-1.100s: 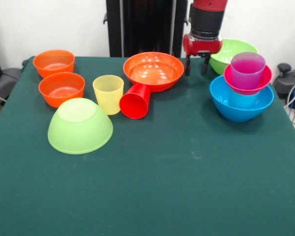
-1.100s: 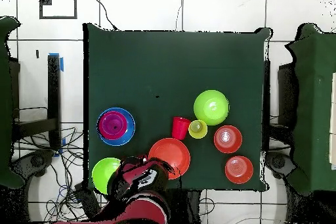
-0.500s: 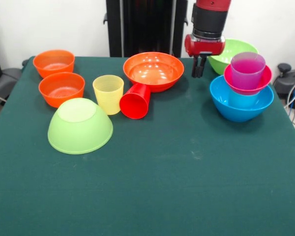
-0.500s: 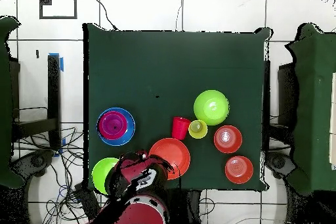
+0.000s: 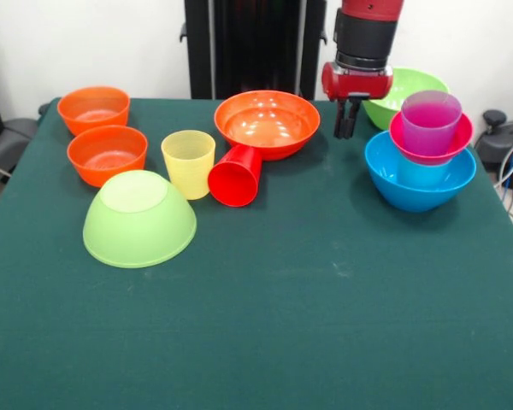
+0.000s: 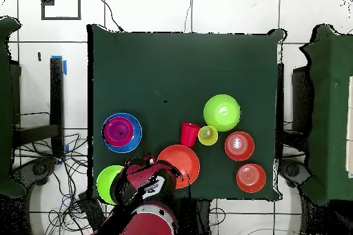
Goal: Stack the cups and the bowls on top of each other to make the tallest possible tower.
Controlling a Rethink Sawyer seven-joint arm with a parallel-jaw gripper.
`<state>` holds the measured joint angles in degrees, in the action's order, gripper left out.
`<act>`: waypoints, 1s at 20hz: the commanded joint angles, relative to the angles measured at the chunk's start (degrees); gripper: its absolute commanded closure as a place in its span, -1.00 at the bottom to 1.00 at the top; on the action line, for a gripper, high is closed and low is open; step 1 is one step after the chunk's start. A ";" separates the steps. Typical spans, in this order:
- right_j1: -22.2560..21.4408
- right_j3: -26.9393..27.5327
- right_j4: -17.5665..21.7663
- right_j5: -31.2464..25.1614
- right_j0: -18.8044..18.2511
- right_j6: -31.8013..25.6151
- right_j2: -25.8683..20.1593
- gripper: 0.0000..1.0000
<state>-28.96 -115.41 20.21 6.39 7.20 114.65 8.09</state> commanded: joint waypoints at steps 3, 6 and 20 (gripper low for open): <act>1.37 4.93 -2.01 -5.26 -0.96 5.09 -3.43 1.00; 1.61 5.00 -1.86 -4.98 -1.13 5.04 -3.46 1.00; 2.51 5.35 -2.41 -2.81 0.14 6.02 -1.92 1.00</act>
<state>-28.95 -115.34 20.21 6.39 7.25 114.65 9.07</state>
